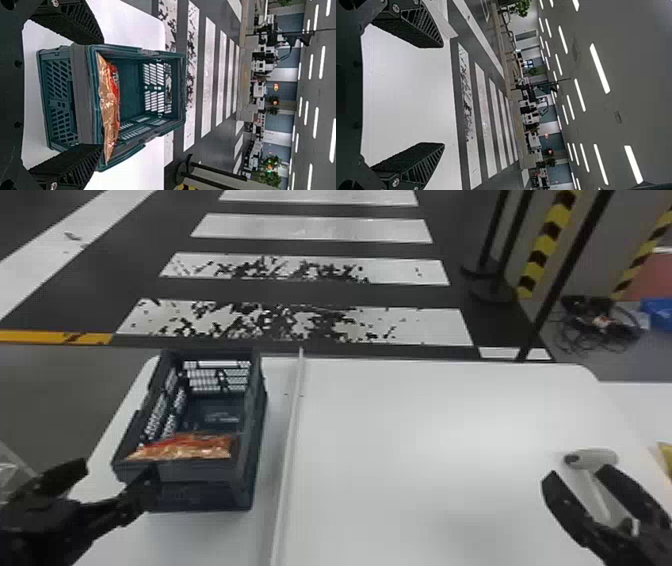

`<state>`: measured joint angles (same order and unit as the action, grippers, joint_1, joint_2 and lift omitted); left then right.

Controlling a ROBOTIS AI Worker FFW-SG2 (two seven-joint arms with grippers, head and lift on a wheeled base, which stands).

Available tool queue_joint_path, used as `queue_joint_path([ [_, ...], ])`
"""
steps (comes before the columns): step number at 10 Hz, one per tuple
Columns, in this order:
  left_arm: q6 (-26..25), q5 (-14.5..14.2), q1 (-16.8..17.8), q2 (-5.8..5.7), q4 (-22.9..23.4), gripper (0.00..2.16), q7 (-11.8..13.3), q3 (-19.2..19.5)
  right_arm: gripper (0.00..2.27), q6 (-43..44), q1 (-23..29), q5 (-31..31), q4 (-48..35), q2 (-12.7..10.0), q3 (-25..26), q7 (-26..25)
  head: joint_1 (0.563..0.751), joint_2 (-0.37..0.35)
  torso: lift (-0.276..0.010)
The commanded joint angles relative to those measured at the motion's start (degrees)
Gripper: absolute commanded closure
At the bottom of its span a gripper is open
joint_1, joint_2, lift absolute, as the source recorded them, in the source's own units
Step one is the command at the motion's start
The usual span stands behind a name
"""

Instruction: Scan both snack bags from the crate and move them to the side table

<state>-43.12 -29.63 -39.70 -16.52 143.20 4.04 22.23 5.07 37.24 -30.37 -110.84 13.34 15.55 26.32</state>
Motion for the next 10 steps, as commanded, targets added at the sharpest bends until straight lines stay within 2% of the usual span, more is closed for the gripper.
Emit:
queue_joint_path([
  [1,-5.4,-1.4,5.3,2.46,-0.8,0.07,-0.2,-0.4,0.11,0.2,0.2,0.1,0.0,0.4,-0.3,0.5,0.695,0.0,-0.095],
  [2,-6.4,-1.4,7.2,3.42,-1.0,0.07,-0.2,-1.1,0.11,1.3,0.2,0.0,0.0,1.1,-1.0,0.5,0.695,-0.003,-0.095],
  [4,-11.9,-1.2,13.2,4.13,-2.2,0.07,-0.2,-2.0,0.11,1.3,0.1,0.0,-0.3,1.5,-1.7,0.5,0.695,-0.014,-0.095],
  [5,-15.9,-1.0,17.2,4.66,-4.5,0.07,-0.4,-1.9,0.11,1.3,0.0,0.2,-0.5,1.9,-2.0,0.5,0.695,-0.016,-0.095],
  [6,-19.9,-1.3,21.1,4.74,-6.7,0.07,-0.8,-1.9,0.11,1.3,-0.1,0.5,-0.7,2.3,-2.6,0.5,0.695,-0.013,-0.095],
  [9,-24.2,-2.3,29.8,4.04,-14.0,0.07,-1.9,-3.2,0.11,1.3,1.1,0.7,-2.2,2.3,-2.4,0.4,0.695,0.016,-0.095],
  [10,-27.7,-2.7,32.8,3.6,-16.5,0.07,-2.5,-3.3,0.11,1.3,1.3,0.7,-2.3,2.4,-2.4,0.5,0.695,0.022,-0.095],
])
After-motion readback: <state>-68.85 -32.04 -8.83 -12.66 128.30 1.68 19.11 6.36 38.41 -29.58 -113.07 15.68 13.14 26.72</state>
